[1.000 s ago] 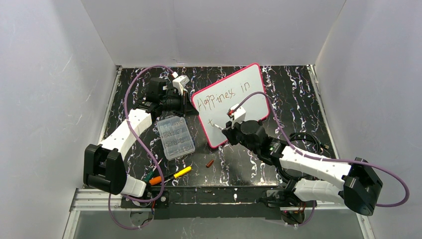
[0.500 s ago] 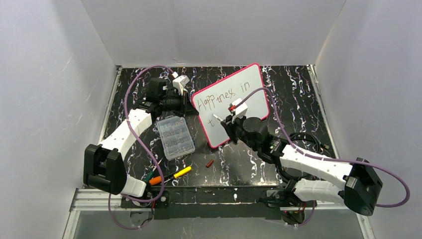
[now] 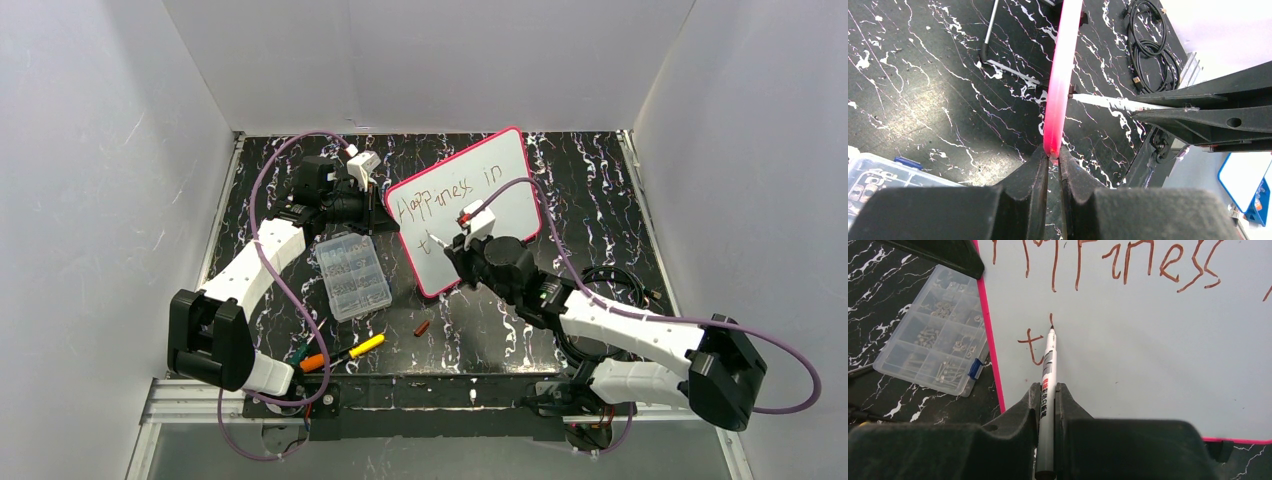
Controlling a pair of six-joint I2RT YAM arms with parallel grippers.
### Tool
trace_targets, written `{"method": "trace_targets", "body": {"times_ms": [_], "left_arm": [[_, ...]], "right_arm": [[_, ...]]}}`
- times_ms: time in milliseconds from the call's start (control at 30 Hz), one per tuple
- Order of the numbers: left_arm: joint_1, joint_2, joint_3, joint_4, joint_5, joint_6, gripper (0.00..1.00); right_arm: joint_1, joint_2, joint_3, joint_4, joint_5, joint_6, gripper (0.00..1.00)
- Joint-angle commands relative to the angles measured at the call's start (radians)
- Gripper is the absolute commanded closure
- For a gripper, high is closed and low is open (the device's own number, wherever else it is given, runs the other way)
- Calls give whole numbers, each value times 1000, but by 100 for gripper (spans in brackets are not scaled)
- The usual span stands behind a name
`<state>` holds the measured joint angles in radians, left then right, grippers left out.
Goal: Write a sentence on the whiteboard
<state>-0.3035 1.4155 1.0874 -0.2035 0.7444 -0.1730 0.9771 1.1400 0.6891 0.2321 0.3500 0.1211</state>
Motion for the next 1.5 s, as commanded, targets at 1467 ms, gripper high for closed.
{"method": "trace_targets", "body": {"times_ms": [1467], "left_arm": [[-6,-38,14,11,47,0,100]], "right_arm": [[0,-26,-35,59,38,45,99]]}}
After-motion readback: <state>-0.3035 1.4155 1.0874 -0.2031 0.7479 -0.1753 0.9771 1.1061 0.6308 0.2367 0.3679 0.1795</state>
